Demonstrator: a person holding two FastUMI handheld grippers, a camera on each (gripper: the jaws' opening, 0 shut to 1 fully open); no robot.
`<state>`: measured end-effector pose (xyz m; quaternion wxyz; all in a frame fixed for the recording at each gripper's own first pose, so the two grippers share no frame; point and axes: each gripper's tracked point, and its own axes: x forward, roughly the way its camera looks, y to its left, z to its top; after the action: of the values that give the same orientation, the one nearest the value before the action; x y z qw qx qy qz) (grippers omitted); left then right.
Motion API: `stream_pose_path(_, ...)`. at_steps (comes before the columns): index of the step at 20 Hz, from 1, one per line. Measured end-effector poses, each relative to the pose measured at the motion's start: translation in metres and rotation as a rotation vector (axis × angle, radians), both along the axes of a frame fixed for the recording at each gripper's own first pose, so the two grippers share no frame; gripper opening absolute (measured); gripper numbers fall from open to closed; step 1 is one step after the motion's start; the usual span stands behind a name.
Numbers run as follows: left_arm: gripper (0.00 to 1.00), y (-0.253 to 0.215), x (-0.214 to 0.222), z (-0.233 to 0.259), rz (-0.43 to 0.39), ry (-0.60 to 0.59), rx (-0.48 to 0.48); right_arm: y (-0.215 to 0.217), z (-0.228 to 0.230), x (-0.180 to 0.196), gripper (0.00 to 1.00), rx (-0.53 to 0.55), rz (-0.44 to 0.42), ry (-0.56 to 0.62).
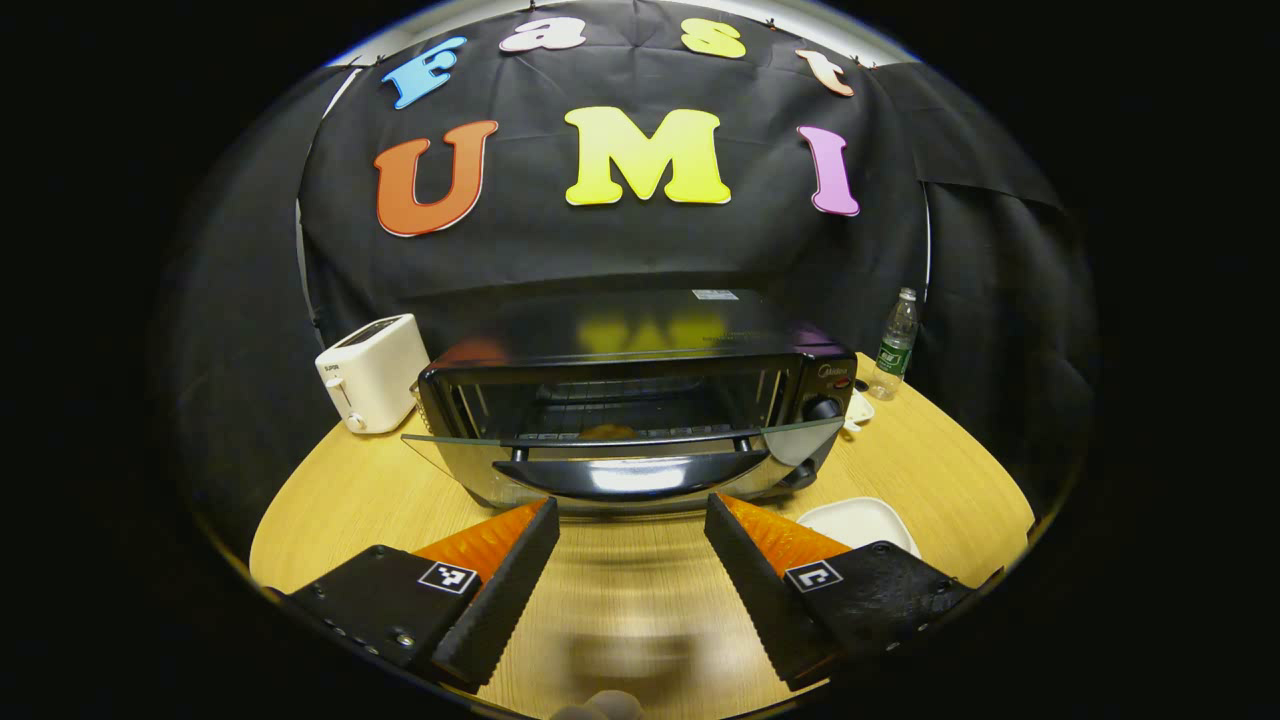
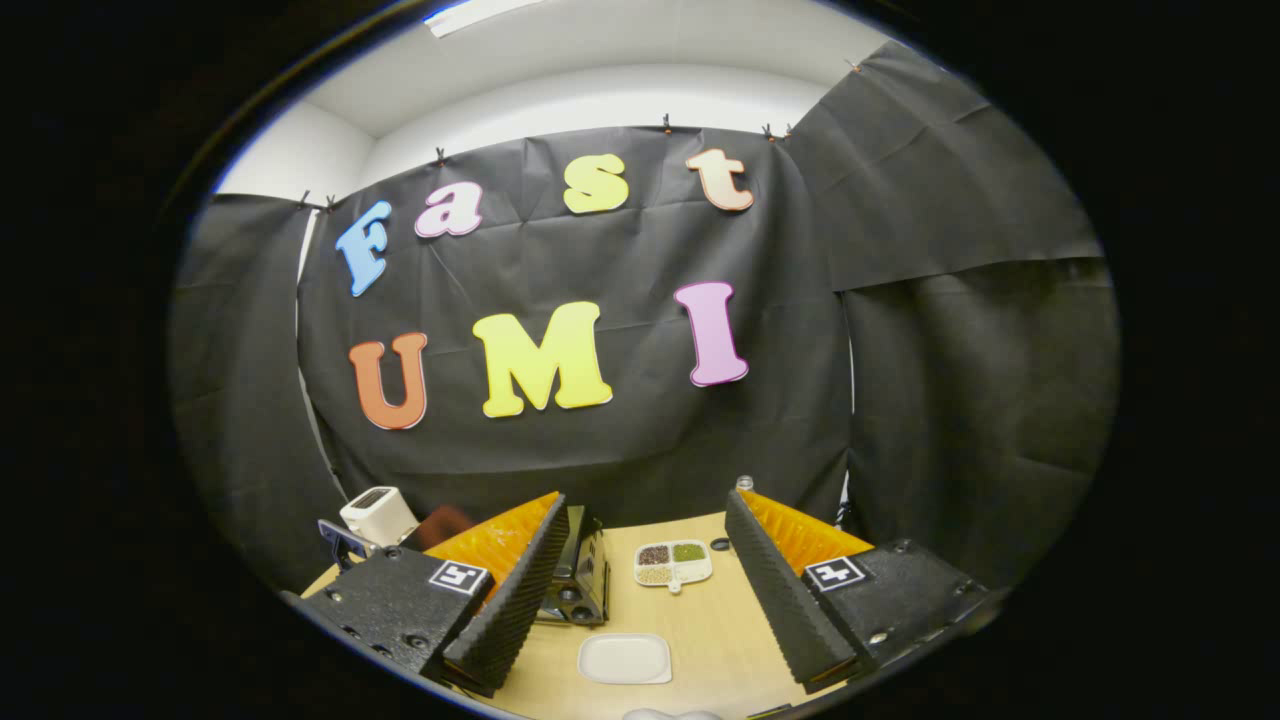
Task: Open the electric oven with the left hand, put the food in, and close the electric oven.
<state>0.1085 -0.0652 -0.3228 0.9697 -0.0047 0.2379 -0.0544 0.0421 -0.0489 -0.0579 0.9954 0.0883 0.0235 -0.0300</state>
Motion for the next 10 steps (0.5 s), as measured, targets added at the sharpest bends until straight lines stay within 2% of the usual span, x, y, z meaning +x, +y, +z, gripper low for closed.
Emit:
stream_pose_path(4, 0.96, 0.000, 0.025, 0.006, 0.004, -0.024, 0.004, -0.002, -0.002, 0.000, 1.00, 0.001, -0.005, 0.004)
stream_pose_path(5, 0.96, 0.001, 0.031, 0.007, 0.007, -0.031, 0.013, -0.005, -0.003, 0.001, 0.96, 0.001, -0.008, 0.007)
stream_pose_path(6, 0.96, 0.004, 0.037, 0.008, 0.017, -0.037, 0.019, -0.005, -0.003, 0.001, 0.96, 0.005, -0.008, 0.007)
stream_pose_path(7, 0.96, 0.004, 0.042, 0.009, 0.021, -0.042, 0.010, -0.007, -0.002, 0.000, 1.00, 0.008, -0.011, 0.008)
stream_pose_path(10, 0.96, 0.002, 0.047, 0.007, 0.022, -0.033, 0.006, -0.011, -0.004, 0.000, 1.00, 0.010, -0.018, 0.012)
